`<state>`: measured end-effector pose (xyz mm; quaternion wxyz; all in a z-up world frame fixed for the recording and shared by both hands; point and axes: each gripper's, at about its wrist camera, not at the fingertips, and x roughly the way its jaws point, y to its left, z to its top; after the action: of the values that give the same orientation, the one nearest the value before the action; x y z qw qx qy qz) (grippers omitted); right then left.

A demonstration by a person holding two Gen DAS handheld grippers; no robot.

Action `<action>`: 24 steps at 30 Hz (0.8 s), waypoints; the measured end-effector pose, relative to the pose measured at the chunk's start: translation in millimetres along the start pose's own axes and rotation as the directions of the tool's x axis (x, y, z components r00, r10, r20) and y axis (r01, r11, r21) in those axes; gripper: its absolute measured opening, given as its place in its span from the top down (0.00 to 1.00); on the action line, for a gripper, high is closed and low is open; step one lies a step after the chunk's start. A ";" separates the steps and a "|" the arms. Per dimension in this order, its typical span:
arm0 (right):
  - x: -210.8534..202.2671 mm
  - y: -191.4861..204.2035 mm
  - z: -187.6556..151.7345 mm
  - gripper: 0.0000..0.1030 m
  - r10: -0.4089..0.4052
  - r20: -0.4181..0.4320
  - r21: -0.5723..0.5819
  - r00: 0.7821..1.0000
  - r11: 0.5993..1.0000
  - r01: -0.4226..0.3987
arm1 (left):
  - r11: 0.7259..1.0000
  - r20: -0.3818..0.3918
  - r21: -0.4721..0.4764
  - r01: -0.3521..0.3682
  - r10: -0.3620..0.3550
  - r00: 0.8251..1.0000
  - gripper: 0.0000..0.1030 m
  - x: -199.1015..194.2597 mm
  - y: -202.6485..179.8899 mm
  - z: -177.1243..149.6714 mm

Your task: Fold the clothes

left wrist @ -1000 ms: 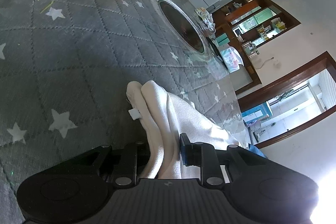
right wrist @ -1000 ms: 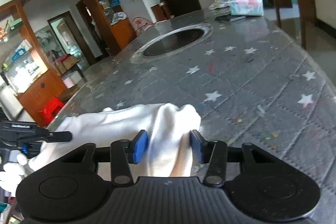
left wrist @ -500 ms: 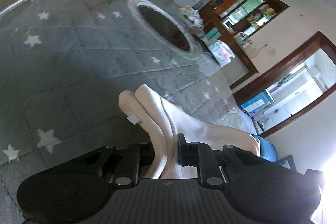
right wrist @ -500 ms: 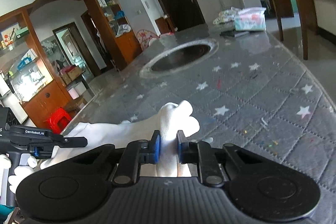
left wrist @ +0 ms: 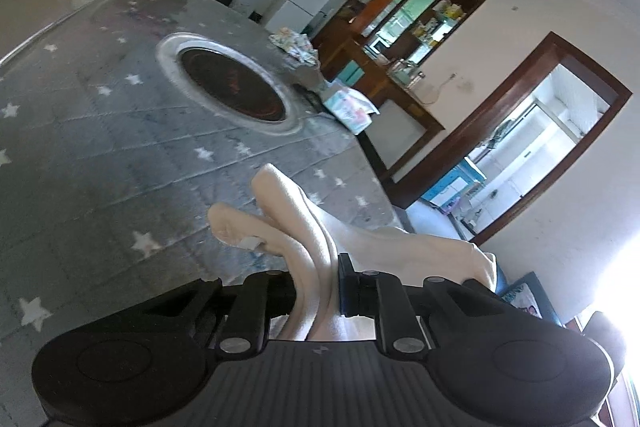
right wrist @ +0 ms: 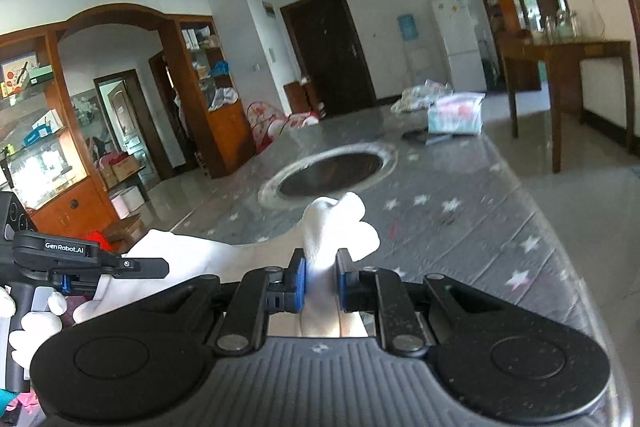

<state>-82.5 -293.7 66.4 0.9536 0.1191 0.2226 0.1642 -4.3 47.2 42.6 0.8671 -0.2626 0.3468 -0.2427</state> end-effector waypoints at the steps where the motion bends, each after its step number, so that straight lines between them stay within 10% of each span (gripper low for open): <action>1: -2.7 0.0 3.0 0.87 -0.006 0.009 -0.005 1.000 1.000 0.006 | 1.000 -0.001 0.002 0.005 -0.005 1.000 0.84 1.4 -3.1 2.4; 24: 25.0 -62.5 47.2 0.87 -0.106 0.035 0.023 0.994 0.994 0.105 | 0.996 -0.096 0.089 0.003 0.006 0.995 0.84 98.2 -46.8 52.3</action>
<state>-23.2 -349.2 79.2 0.9635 0.1202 0.2128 0.1090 85.7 -31.8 57.7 0.8605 -0.2116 0.3772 -0.2694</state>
